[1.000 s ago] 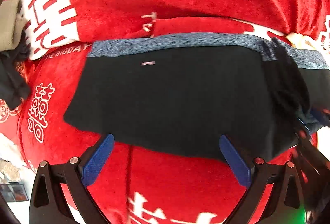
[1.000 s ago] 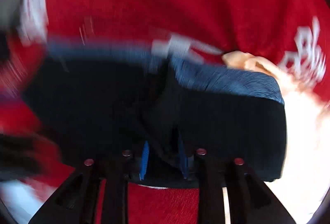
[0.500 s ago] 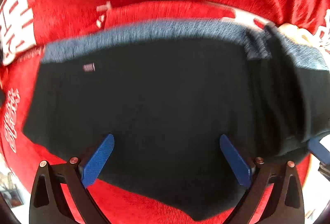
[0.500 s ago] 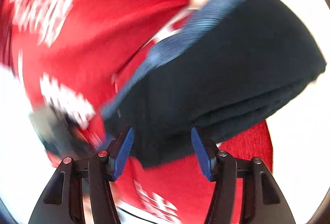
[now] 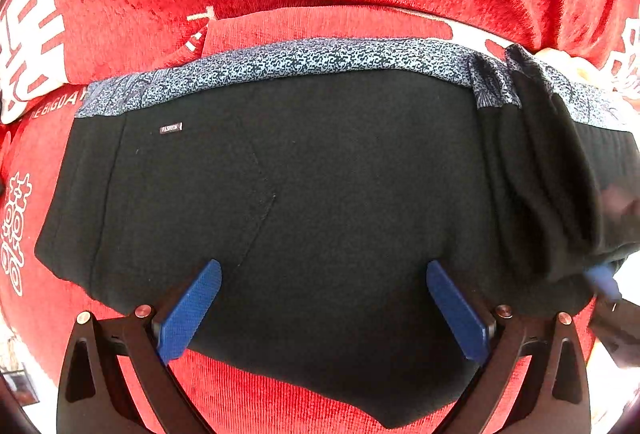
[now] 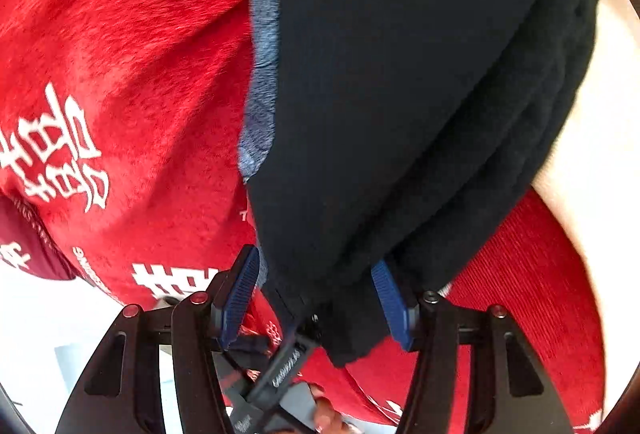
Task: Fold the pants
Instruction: 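Lift the gripped end and fold it over onto the strip's other half, then lower the folded end onto the trousers and open the right gripper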
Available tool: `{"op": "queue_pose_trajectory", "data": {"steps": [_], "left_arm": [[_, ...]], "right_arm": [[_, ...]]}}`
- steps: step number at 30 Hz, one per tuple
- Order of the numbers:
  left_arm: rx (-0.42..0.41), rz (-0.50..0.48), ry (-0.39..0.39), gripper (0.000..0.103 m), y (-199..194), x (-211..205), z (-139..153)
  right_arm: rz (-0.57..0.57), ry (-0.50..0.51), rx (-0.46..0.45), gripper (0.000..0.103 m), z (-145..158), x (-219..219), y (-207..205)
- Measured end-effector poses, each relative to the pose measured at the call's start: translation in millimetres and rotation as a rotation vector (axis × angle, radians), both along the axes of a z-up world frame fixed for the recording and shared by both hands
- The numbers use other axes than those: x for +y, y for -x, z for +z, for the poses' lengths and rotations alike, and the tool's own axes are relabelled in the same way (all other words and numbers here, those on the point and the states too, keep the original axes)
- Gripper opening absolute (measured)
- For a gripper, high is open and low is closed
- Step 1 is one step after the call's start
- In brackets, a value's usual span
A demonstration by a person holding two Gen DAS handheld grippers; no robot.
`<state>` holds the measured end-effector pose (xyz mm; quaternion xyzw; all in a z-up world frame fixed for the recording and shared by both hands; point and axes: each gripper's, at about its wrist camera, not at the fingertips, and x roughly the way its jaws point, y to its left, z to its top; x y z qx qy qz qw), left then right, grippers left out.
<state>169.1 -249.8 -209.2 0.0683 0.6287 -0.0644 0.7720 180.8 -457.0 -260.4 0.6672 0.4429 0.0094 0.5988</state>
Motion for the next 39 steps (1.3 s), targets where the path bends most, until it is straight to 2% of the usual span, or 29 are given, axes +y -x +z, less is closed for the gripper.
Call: {"op": "queue_pose_trajectory", "data": {"steps": [3,6,7,9,10,13,15,17,20,22,24,26,29,31,33,35,37,38,39], "left_arm": [[0.027,0.018,-0.016,0.103,2,4,8],[-0.018,0.027,-0.026,0.103,7,16,25],[-0.020,0.027,-0.031,0.103,9,18,26],[0.004,0.031,-0.053,0.103,12,26,23],[0.023,0.038,-0.072,0.103,14,30,20],[0.030,0.042,-0.081,0.103,20,34,25],[0.015,0.025,-0.075,0.103,23,33,35],[0.008,0.000,-0.062,0.103,24,28,44],[-0.023,-0.069,-0.031,0.103,22,4,62],[-0.040,-0.114,-0.008,0.103,22,-14,72],[-0.046,-0.152,0.017,0.103,14,-38,76],[-0.060,-0.163,0.037,0.103,5,-62,79],[-0.074,-0.157,0.085,0.103,-11,-97,78],[-0.081,-0.159,0.093,0.103,-19,-115,74],[-0.075,-0.167,0.094,0.103,-23,-132,65],[-0.057,-0.162,0.048,0.103,-23,-139,48],[0.016,-0.128,-0.027,0.103,-23,-135,16],[0.054,-0.100,-0.001,0.103,-23,-128,5],[0.058,-0.057,0.054,0.103,-24,-120,2]], "right_arm": [[0.003,-0.022,0.021,0.013,-8,-1,-4],[0.018,-0.022,-0.032,0.013,9,-6,0],[0.048,-0.004,-0.052,0.013,25,-19,2],[0.152,0.079,-0.060,0.013,44,-8,-3],[0.174,0.098,-0.049,0.013,44,-5,-2],[0.214,0.164,0.025,0.013,16,6,-5],[0.186,0.126,0.043,0.014,-2,5,0],[0.190,0.119,0.054,0.023,6,7,-1],[0.354,0.228,0.010,0.044,45,10,0],[0.439,0.345,-0.074,0.044,83,1,5],[0.441,0.474,-0.093,0.044,108,-20,3],[0.391,0.596,-0.075,0.045,122,-57,0],[0.367,0.656,-0.023,0.045,115,-105,-27],[0.399,0.652,0.019,0.045,92,-131,-41],[0.438,0.551,0.045,0.040,58,-143,-53],[0.430,0.461,0.065,0.037,42,-146,-56],[0.433,0.410,0.032,0.034,48,-146,-55],[0.458,0.404,0.004,0.034,56,-143,-54],[0.488,0.426,0.000,0.034,60,-141,-52]]}}
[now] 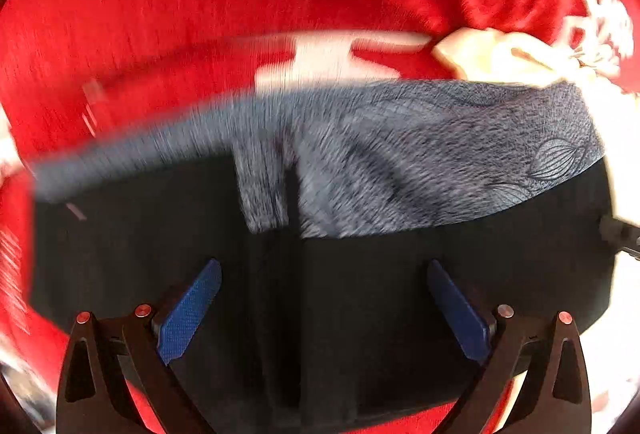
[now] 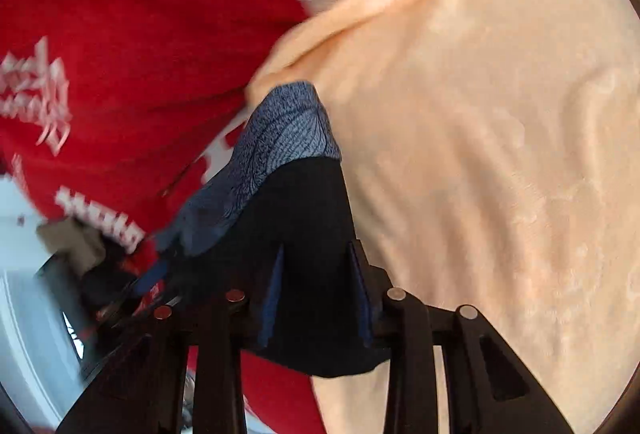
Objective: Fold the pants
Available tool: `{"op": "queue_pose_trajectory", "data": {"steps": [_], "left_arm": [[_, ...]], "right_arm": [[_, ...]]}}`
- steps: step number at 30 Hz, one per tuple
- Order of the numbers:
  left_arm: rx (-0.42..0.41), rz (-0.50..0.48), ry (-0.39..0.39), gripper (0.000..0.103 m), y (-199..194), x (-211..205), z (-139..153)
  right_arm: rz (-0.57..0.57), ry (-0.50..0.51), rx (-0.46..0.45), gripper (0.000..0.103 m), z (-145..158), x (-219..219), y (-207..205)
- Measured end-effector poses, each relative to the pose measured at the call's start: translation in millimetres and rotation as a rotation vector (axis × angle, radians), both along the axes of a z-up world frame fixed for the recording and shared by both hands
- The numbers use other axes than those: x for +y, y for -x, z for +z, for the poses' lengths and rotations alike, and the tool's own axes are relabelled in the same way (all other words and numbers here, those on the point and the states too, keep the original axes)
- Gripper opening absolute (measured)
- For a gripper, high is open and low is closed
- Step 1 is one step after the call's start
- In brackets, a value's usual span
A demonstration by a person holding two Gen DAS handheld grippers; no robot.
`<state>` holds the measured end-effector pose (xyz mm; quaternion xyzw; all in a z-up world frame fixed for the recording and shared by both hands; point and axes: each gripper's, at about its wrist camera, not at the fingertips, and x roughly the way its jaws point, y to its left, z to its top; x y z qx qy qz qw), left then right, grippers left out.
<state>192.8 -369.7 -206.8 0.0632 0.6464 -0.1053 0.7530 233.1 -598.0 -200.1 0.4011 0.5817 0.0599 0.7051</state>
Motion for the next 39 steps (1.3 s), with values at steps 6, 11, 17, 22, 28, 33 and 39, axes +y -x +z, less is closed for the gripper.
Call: {"op": "queue_pose_trajectory", "data": {"steps": [6,11,17,22,28,33,39], "left_arm": [[0.009,0.012,-0.088,0.103,4,9,14],[0.038,0.043,-0.129,0.103,14,29,27],[0.050,0.101,-0.145,0.103,28,52,41],[0.056,0.130,-0.155,0.103,37,63,48],[0.061,0.159,-0.174,0.103,45,71,54],[0.063,0.182,-0.182,0.103,50,76,63],[0.066,0.207,-0.185,0.103,55,83,70]], "right_arm": [[0.027,0.157,0.098,0.055,-9,-4,3],[0.066,0.279,0.018,0.055,30,18,3],[0.213,0.354,-0.088,0.055,60,56,-14],[0.281,0.391,-0.001,0.057,21,81,-26],[0.322,0.399,-0.013,0.057,26,86,-24],[0.346,0.412,-0.003,0.060,26,89,-28],[0.371,0.451,0.009,0.063,19,105,-31]]}}
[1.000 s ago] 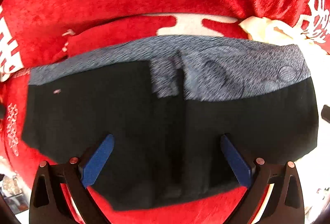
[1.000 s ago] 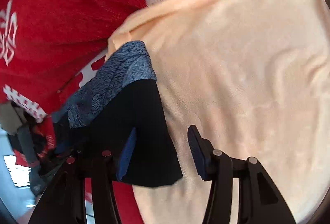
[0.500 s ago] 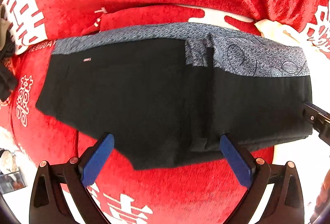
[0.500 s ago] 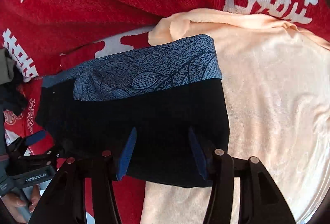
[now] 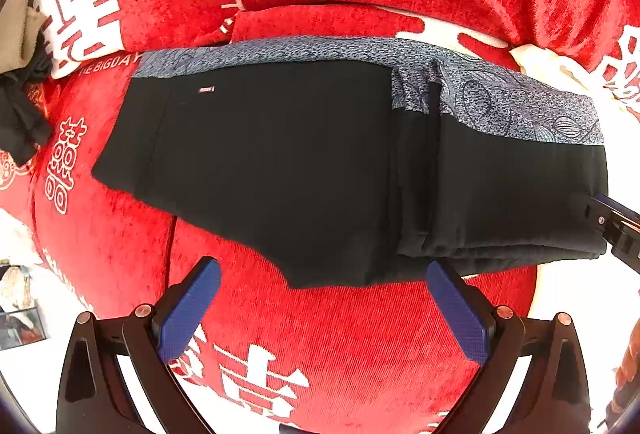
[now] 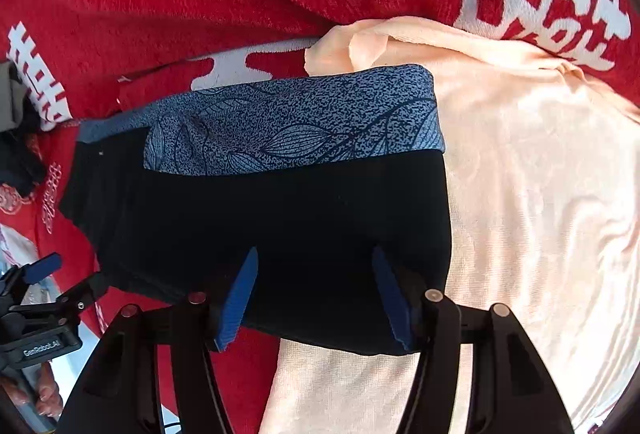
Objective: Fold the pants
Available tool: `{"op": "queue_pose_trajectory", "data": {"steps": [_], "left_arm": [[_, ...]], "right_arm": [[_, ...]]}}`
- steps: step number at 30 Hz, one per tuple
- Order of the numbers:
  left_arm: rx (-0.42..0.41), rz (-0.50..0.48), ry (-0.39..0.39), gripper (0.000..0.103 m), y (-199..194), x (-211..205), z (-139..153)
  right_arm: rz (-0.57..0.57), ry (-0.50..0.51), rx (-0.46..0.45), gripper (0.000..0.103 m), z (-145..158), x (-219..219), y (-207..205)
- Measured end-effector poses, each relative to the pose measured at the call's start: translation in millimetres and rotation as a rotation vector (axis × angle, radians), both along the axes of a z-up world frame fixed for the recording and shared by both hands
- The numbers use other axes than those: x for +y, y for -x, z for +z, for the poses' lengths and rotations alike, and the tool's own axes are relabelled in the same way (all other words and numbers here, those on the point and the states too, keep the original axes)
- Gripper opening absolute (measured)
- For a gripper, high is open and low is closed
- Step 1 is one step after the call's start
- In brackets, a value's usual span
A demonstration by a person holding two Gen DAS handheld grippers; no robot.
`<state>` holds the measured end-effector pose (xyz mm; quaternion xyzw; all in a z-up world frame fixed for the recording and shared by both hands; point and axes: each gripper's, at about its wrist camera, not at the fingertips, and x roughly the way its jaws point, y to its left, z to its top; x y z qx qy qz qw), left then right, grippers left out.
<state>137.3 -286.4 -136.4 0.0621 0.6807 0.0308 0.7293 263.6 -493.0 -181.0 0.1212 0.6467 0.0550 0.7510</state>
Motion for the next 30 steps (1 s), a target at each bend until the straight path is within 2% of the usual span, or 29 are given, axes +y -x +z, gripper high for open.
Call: {"op": "queue_pose_trajectory", "data": {"steps": [11,19,26,30], "left_arm": [[0.018,0.026,0.000,0.103,13,3,5],[0.022,0.048,0.094,0.103,34,7,6],[0.070,0.023,0.104,0.103,45,10,-4],[0.067,0.018,0.124,0.103,46,19,-8]], "right_arm": [[0.041,-0.023,0.000,0.064,24,14,24],[0.063,-0.066,0.042,0.075,25,21,57],[0.025,-0.061,0.068,0.080,20,14,72],[-0.018,-0.044,0.074,0.080,21,9,78]]}}
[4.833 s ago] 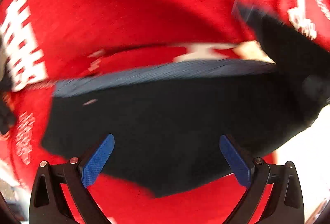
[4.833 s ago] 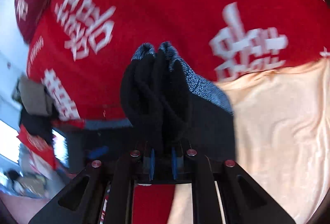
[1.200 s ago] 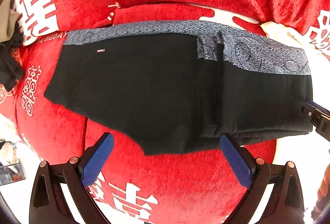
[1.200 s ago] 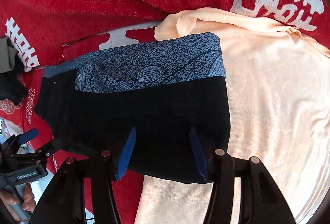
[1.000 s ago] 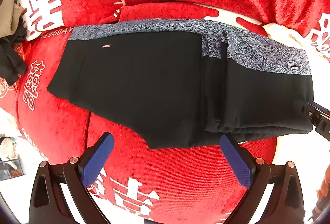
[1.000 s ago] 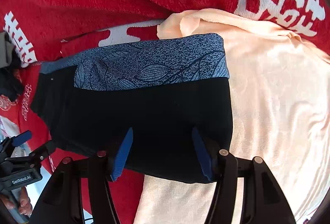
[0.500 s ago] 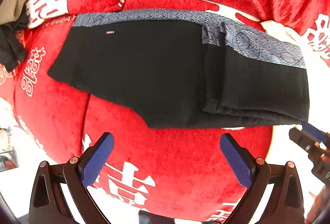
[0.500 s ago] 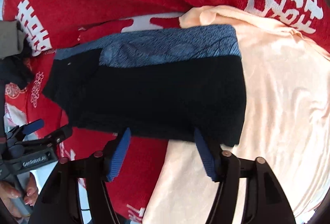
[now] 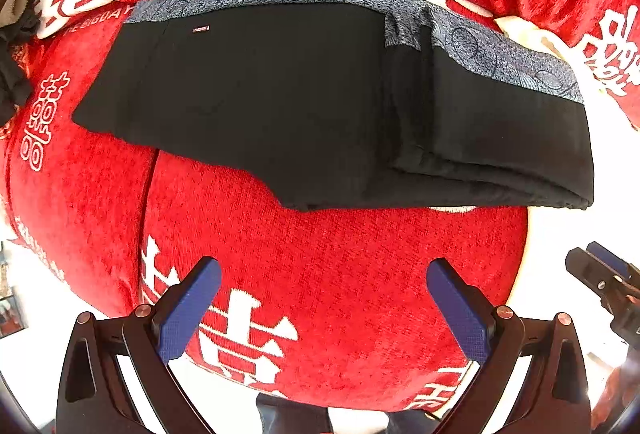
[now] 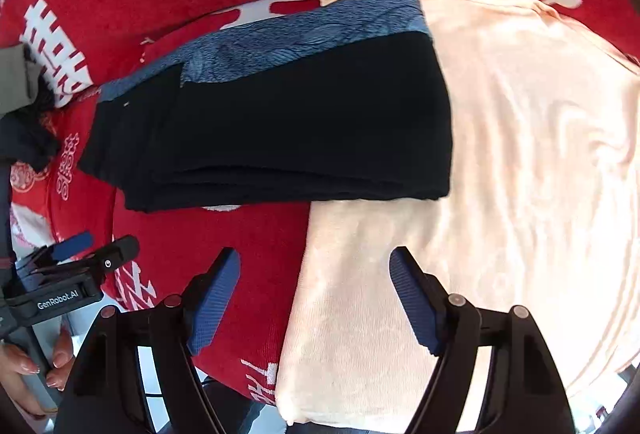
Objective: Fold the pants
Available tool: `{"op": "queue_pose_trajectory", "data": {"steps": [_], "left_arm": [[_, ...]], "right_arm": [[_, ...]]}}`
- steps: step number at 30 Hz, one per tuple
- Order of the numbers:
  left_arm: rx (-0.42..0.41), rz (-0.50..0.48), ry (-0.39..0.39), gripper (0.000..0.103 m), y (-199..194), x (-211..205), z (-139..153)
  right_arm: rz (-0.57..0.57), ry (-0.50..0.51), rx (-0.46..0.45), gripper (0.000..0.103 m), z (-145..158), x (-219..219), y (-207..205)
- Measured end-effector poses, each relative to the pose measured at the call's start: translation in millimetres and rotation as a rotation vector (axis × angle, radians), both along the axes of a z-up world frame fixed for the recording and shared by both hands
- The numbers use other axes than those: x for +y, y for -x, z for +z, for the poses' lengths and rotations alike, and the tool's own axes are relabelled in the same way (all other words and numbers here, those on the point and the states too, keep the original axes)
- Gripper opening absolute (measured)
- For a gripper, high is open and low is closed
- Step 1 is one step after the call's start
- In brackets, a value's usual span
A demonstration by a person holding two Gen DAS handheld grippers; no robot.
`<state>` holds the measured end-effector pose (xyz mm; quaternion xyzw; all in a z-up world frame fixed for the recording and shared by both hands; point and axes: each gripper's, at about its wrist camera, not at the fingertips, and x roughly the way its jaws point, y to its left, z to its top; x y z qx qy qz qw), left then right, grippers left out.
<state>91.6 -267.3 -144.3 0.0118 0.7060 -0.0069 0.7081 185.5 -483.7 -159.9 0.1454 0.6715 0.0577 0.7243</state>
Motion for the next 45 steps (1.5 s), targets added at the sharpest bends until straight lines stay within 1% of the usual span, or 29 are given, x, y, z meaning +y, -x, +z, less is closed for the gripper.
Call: {"op": "queue_pose_trajectory", "data": {"steps": [3,7,10,16,21,25,29,36,45], "left_arm": [[-0.005,-0.006,0.028,0.103,0,12,-4],[0.009,-0.017,0.051,0.103,-2,36,-10],[0.013,-0.017,0.044,0.103,-4,63,-11],[-0.005,0.008,0.040,0.103,-12,122,-10],[-0.010,0.063,0.041,0.103,-17,164,-14],[-0.012,0.111,0.056,0.103,-20,190,-15],[-0.009,0.137,0.063,0.103,-21,211,-17],[-0.010,0.161,0.075,0.103,-23,229,-19],[-0.025,0.178,0.089,0.103,-45,249,-25]], "right_arm": [[-0.024,0.016,0.007,0.080,0,2,4],[-0.050,0.046,0.017,0.080,0,14,11],[-0.073,0.057,0.025,0.080,3,32,18],[-0.070,0.047,0.055,0.080,4,92,29],[-0.011,0.020,0.074,0.080,-1,146,27],[0.032,0.022,0.081,0.080,-2,175,19],[0.064,0.041,0.080,0.080,0,191,10],[0.093,0.069,0.081,0.080,0,210,-6],[0.118,0.069,0.089,0.080,-1,220,-8]]}}
